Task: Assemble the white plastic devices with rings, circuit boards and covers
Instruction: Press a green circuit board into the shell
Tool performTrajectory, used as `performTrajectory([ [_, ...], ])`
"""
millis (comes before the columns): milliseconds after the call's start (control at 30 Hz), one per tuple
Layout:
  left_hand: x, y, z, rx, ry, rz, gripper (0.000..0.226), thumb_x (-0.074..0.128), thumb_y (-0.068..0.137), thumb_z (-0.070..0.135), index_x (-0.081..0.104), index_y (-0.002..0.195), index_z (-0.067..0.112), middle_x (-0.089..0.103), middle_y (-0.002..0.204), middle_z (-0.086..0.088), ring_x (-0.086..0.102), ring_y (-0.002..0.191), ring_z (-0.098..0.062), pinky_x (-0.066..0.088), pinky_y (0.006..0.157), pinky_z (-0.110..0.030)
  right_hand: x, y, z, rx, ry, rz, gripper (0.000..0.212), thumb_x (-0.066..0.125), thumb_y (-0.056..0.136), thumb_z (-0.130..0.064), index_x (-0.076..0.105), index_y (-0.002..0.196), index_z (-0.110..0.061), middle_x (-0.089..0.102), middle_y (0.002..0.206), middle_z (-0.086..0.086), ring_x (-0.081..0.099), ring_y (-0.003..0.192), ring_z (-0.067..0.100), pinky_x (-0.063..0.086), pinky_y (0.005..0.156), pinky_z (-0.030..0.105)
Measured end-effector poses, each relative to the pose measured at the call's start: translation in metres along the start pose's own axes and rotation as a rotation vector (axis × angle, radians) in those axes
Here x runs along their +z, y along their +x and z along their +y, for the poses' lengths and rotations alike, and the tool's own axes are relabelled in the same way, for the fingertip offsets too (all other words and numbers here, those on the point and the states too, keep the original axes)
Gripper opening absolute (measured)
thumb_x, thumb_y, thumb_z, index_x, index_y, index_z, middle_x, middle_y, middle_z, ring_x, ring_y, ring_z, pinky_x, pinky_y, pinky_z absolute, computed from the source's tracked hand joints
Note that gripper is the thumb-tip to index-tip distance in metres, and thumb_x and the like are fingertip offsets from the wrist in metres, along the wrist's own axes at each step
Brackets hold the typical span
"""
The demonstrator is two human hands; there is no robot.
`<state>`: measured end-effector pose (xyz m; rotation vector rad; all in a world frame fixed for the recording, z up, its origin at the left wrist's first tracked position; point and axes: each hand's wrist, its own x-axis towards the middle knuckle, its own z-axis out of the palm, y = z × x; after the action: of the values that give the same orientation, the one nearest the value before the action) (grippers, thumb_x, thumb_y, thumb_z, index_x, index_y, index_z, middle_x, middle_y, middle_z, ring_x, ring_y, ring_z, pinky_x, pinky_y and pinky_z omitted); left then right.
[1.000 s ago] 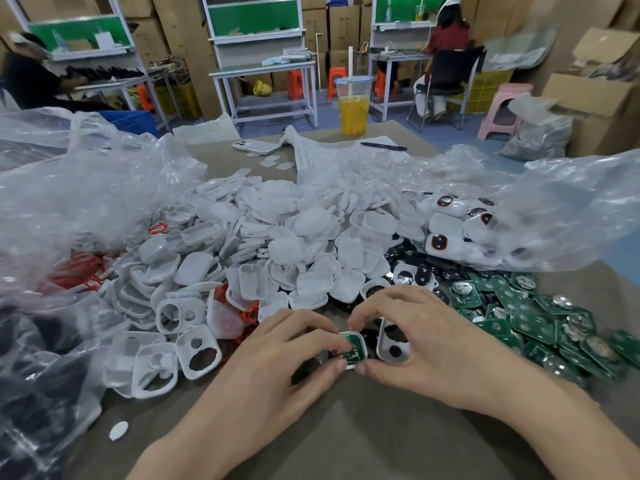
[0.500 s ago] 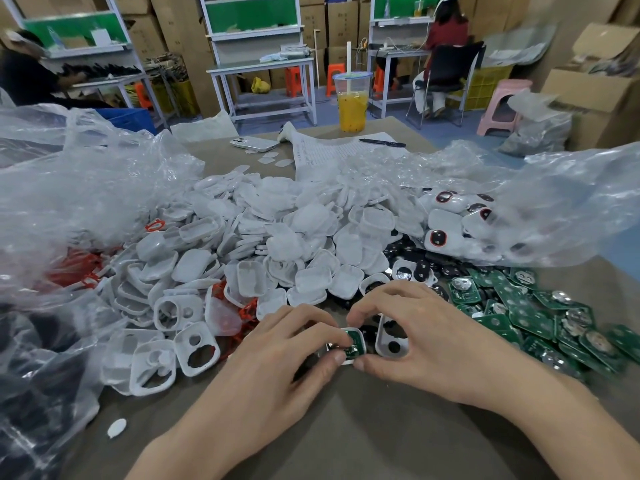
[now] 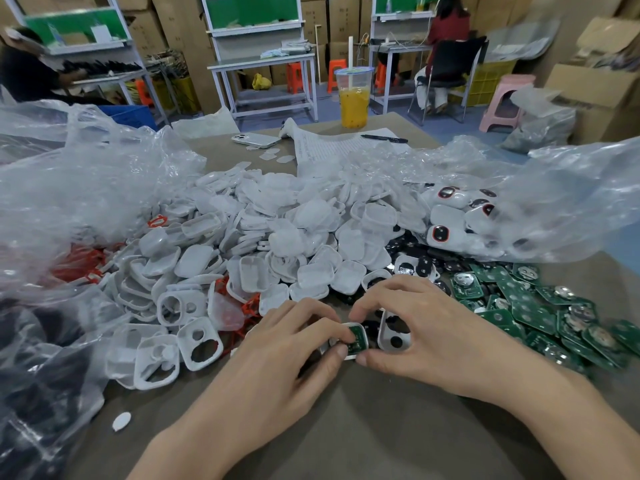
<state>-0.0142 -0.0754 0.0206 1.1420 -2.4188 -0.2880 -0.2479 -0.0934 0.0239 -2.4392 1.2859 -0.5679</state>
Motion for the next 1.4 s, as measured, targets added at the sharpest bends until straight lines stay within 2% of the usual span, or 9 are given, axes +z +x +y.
performTrajectory([
  [167,0.001,0.0,0.0,-0.001,0.002,0.009,0.023,0.047,0.102,0.041,0.066,0.113,0.034,0.054,0.116,0.021,0.052,0.103,-0.001,0.044,0.09,-0.025,0.001,0.0,0.002,-0.021,-0.013,0.009,0.034,0.06,0.078,-0.068,0.054,0.107,-0.052,0.049,0.115,-0.039,0.025,0.133,-0.014,0.018,0.106,0.006],
  [400,0.002,0.0,-0.001,-0.021,-0.013,0.016,0.023,0.047,0.103,0.038,0.067,0.114,0.035,0.053,0.116,0.024,0.054,0.109,-0.003,0.043,0.094,-0.024,0.0,0.0,0.003,-0.068,-0.014,0.022,0.025,0.06,0.081,-0.065,0.063,0.097,-0.046,0.061,0.109,-0.035,0.035,0.129,-0.009,0.023,0.111,0.018],
  [633,-0.001,-0.002,-0.003,-0.021,-0.003,0.032,0.024,0.048,0.102,0.038,0.065,0.119,0.035,0.053,0.118,0.026,0.052,0.112,-0.001,0.04,0.096,-0.023,0.002,0.0,0.004,-0.065,-0.011,0.027,0.028,0.056,0.08,-0.068,0.066,0.093,-0.045,0.061,0.109,-0.036,0.04,0.124,-0.007,0.026,0.111,0.023],
  [733,-0.005,-0.003,-0.004,-0.037,0.008,0.068,0.021,0.051,0.1,0.04,0.067,0.113,0.034,0.055,0.115,0.025,0.054,0.109,-0.005,0.041,0.094,-0.025,0.002,0.001,0.005,-0.059,-0.005,0.029,0.029,0.055,0.08,-0.069,0.066,0.094,-0.046,0.061,0.11,-0.037,0.039,0.125,-0.007,0.027,0.111,0.023],
  [900,-0.009,-0.003,-0.003,-0.02,0.027,0.037,0.021,0.055,0.096,0.046,0.071,0.104,0.035,0.059,0.112,0.023,0.054,0.108,-0.003,0.039,0.096,-0.026,0.003,0.0,0.005,-0.06,-0.009,0.032,0.029,0.056,0.081,-0.069,0.066,0.096,-0.045,0.06,0.111,-0.037,0.039,0.125,-0.007,0.026,0.111,0.023],
  [1033,-0.006,-0.002,-0.002,0.004,0.055,0.057,0.019,0.057,0.095,0.042,0.071,0.1,0.031,0.063,0.112,0.021,0.054,0.107,0.001,0.04,0.096,-0.027,0.003,0.0,0.004,-0.067,-0.016,0.029,0.027,0.057,0.082,-0.067,0.064,0.098,-0.046,0.06,0.111,-0.036,0.04,0.125,-0.005,0.028,0.111,0.026],
  [1167,-0.002,0.0,-0.001,0.018,0.083,0.104,0.022,0.053,0.099,0.038,0.071,0.106,0.028,0.063,0.109,0.019,0.056,0.103,-0.004,0.042,0.091,-0.028,0.003,0.0,0.004,-0.07,-0.016,0.04,0.026,0.058,0.082,-0.066,0.064,0.098,-0.047,0.061,0.11,-0.036,0.041,0.125,-0.005,0.03,0.11,0.027],
  [1400,0.0,-0.001,-0.004,-0.072,0.014,0.052,0.031,0.049,0.096,0.055,0.069,0.113,0.038,0.054,0.108,0.023,0.048,0.102,0.002,0.039,0.093,-0.024,0.003,0.0,0.003,-0.072,-0.015,0.035,0.025,0.058,0.083,-0.066,0.061,0.1,-0.049,0.06,0.111,-0.036,0.043,0.125,-0.002,0.033,0.11,0.031],
])
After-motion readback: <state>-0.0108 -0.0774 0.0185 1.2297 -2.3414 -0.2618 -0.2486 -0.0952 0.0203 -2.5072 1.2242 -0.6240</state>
